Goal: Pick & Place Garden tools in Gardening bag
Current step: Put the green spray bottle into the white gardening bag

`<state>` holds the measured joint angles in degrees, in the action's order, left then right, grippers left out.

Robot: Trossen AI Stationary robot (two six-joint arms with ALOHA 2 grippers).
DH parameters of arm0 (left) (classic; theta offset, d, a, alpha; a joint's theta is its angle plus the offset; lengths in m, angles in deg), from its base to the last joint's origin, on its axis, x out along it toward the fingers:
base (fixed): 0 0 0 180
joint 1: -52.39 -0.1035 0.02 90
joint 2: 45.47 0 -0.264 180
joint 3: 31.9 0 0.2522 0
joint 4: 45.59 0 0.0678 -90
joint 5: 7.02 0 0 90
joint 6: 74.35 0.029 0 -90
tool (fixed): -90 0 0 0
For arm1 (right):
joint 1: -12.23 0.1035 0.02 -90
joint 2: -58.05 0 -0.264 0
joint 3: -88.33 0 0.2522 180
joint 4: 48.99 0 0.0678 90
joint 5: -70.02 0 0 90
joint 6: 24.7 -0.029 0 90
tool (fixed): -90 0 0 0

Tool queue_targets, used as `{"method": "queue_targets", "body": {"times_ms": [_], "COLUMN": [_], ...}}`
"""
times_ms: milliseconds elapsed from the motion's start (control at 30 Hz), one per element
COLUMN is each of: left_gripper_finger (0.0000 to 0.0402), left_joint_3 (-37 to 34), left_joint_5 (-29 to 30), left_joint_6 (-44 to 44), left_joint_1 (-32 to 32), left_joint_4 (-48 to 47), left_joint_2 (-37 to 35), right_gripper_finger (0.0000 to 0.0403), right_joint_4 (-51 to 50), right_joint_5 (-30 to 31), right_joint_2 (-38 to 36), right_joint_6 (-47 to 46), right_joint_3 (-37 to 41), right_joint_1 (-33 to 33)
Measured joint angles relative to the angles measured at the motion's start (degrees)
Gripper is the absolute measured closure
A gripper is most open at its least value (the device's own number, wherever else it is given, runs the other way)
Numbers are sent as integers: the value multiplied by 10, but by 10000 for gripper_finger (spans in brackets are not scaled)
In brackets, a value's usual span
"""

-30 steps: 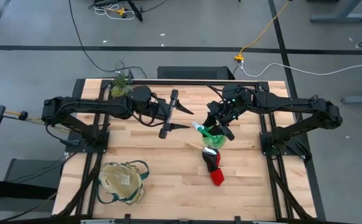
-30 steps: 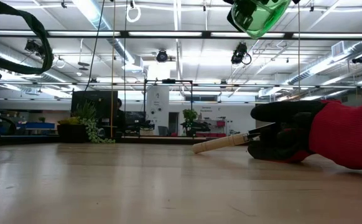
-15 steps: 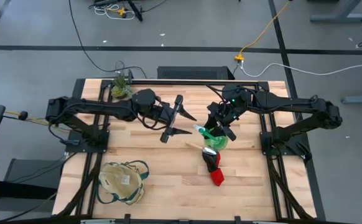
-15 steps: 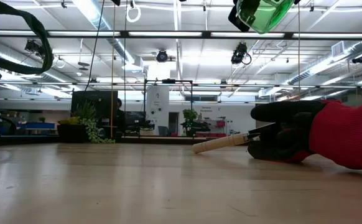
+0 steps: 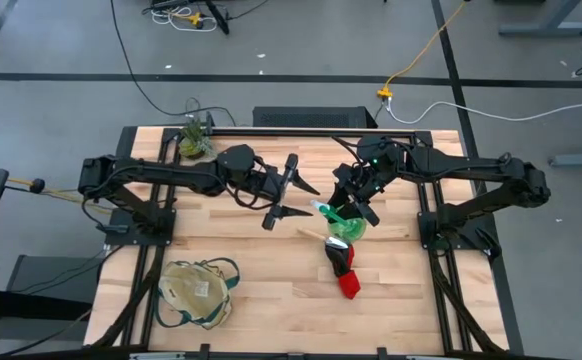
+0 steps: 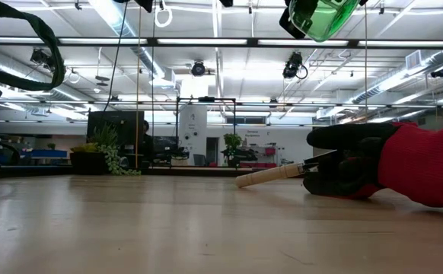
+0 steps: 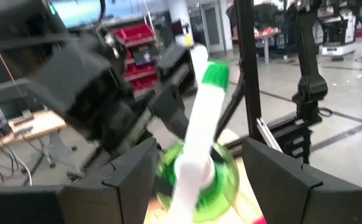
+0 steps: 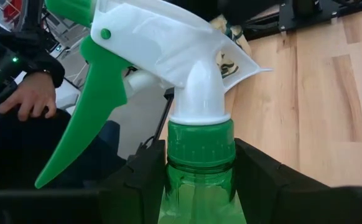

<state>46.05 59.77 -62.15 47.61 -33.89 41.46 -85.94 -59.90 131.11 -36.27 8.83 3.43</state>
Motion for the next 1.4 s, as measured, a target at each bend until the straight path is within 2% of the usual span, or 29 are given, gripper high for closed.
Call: {"method": "queue_targets", "body": {"times_ms": [633, 1133, 1300, 1400], "left_gripper_finger": [160, 207, 209, 209], "left_joint_3": [0, 0, 25, 51], "left_joint_5": [0, 0, 0, 0], "left_joint_6": [-16, -16, -37, -37], "left_joint_1": [9, 15, 14, 6], "left_joint_4": [45, 48, 37, -21], "left_joint_2": [16, 16, 16, 16], "right_gripper_finger": [236, 236, 236, 236], "right_joint_4": [3, 4, 4, 5], "right_joint_5": [0, 0, 0, 0], "right_joint_2": [0, 0, 0, 0], "right_joint_6": [0, 0, 0, 0], "right_joint_3": [0, 0, 0, 0], "right_joint_1": [0, 0, 0, 0]}}
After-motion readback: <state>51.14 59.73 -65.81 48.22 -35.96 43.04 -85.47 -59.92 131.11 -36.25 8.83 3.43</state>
